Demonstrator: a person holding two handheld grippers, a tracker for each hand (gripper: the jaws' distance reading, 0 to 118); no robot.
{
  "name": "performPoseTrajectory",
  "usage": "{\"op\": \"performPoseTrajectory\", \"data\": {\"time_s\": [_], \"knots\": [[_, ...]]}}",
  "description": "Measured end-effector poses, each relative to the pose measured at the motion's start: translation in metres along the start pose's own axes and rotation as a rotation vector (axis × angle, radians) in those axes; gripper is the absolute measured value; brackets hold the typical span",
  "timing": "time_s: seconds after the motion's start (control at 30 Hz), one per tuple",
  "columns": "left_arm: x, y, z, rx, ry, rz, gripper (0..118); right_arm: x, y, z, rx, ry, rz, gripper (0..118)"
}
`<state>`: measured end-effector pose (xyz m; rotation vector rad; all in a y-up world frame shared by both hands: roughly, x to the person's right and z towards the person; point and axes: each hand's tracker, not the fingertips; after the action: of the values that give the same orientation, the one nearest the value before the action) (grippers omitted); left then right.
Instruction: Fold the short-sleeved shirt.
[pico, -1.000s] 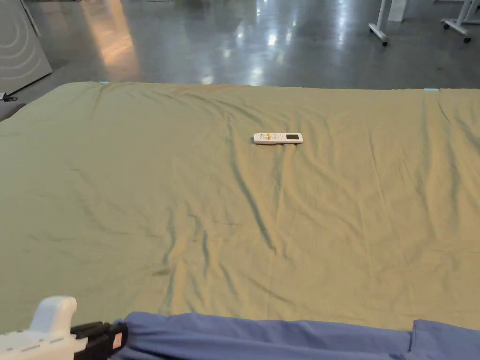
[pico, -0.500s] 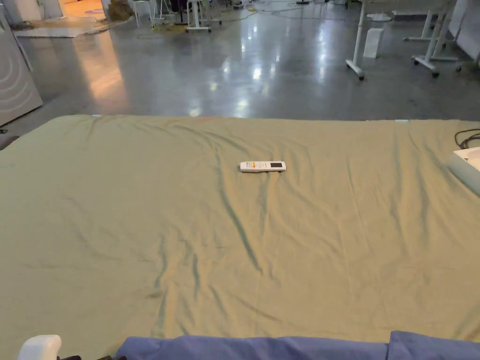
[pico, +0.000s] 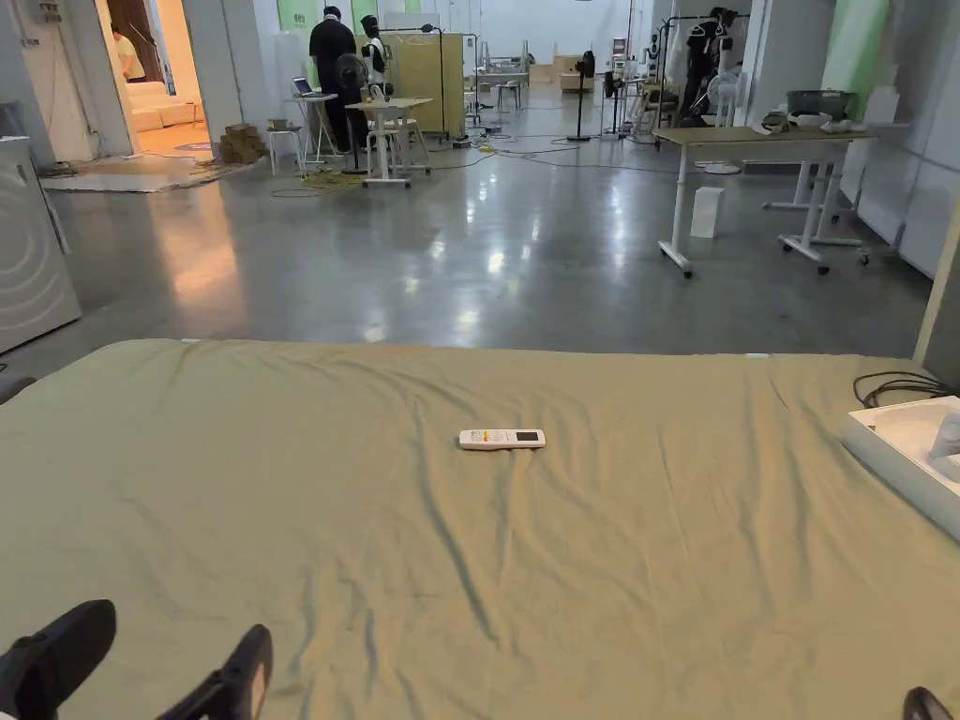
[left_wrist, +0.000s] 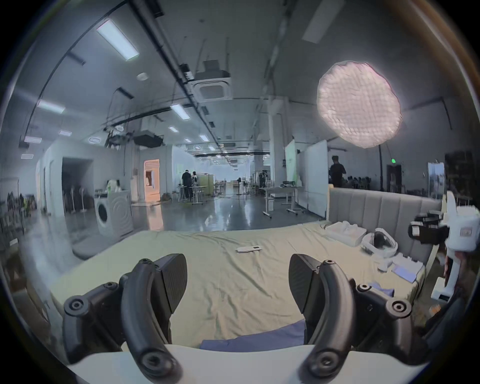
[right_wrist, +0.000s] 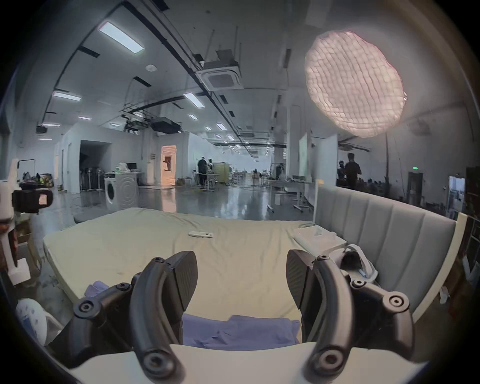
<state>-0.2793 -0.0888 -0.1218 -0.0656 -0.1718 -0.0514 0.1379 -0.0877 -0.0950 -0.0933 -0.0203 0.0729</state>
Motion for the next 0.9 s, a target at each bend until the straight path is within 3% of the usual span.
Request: {"op": "performPoseTrajectory", "data": {"time_s": [0.1,0.13,0.23,0.27,0.37,0.57,0.67,0.73,0.77,0.8,0.83,0.9], "knots": [[0.017,-0.003,0.001,-0.042,-0.060,-0.055,83,-0.011,-0.001,0.000,-0.024,0.018,0.026,75],[0.021,-0.005,0.002,-0.051,-0.070,-0.059,77,-0.013,-0.002,0.000,-0.031,0.026,0.032,71],[0.029,-0.009,0.004,-0.061,-0.091,-0.066,16,-0.021,-0.007,0.003,-0.065,0.037,0.045,28],[0.031,-0.010,0.004,-0.071,-0.093,-0.066,5,-0.023,-0.009,0.004,-0.071,0.034,0.053,15],[0.027,-0.012,0.005,-0.067,-0.127,-0.027,1,-0.025,-0.011,0.005,-0.094,0.041,0.053,0],[0.015,-0.012,0.001,-0.081,-0.117,0.001,1,-0.019,-0.011,0.003,-0.096,0.038,0.011,0],[-0.002,-0.017,-0.007,-0.141,-0.156,0.105,1,-0.015,-0.011,0.003,-0.096,0.040,-0.005,0],[-0.022,-0.029,-0.016,-0.198,-0.213,0.241,3,-0.014,-0.012,0.002,-0.104,0.048,-0.007,0],[-0.034,-0.041,-0.019,-0.204,-0.216,0.316,15,-0.014,-0.014,0.002,-0.114,0.051,-0.005,0],[-0.049,-0.054,-0.023,-0.194,-0.208,0.389,39,-0.013,-0.016,0.002,-0.124,0.055,-0.002,0],[-0.063,-0.066,-0.028,-0.229,-0.231,0.447,73,-0.013,-0.018,0.001,-0.133,0.060,-0.001,0],[-0.093,-0.089,-0.044,-0.363,-0.229,0.569,91,-0.013,-0.022,0.001,-0.160,0.071,-0.003,0]]}}
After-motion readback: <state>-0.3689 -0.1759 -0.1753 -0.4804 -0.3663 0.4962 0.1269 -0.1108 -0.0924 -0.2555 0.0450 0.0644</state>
